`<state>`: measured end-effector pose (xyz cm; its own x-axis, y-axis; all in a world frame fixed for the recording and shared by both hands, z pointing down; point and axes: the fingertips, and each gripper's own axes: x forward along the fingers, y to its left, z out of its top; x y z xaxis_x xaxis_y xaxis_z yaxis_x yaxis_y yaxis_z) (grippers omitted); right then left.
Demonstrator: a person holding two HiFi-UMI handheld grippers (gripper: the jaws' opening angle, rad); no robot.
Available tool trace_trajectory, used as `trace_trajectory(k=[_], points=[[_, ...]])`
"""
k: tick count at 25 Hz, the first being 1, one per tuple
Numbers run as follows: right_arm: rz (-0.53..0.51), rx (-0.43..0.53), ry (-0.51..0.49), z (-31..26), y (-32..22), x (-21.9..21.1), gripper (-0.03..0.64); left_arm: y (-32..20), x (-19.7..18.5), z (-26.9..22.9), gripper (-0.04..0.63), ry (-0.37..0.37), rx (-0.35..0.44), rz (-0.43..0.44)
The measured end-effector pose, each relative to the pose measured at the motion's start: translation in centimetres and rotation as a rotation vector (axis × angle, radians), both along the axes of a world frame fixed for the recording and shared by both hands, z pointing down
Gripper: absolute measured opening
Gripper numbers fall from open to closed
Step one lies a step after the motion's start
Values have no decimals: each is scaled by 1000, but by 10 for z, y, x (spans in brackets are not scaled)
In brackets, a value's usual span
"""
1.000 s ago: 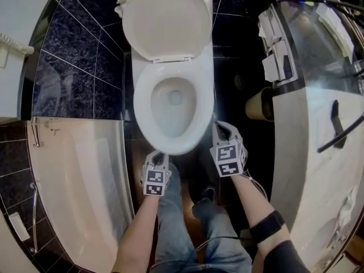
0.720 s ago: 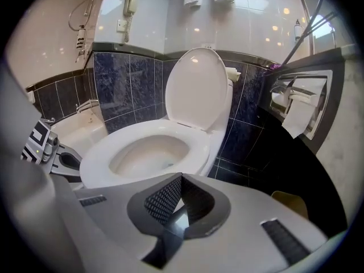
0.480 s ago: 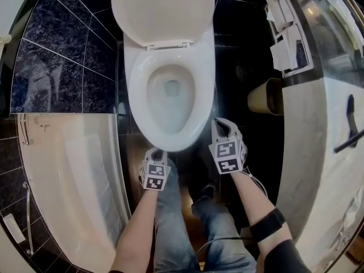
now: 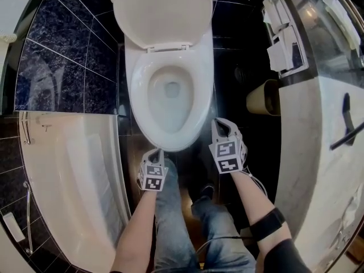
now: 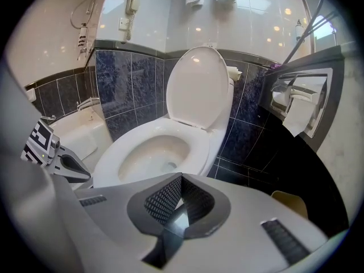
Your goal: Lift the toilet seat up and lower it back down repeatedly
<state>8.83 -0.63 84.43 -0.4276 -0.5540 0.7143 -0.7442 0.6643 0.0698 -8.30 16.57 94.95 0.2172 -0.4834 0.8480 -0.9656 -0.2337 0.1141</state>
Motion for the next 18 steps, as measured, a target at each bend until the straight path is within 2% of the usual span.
trace_trajectory(k=[4, 8, 14, 18], points=[[2, -3, 0, -21, 6, 1, 18, -6, -1, -39, -9, 9, 34, -15], [-1, -6, -15, -71, 15, 0, 18, -26, 0, -115, -9, 4, 119, -18], [-39, 40, -97, -203, 9, -19, 18, -66, -5, -283, -9, 25, 284, -60], [-59, 56, -163, -306, 28, -27, 18, -61, -13, -395, -9, 31, 376, -90]])
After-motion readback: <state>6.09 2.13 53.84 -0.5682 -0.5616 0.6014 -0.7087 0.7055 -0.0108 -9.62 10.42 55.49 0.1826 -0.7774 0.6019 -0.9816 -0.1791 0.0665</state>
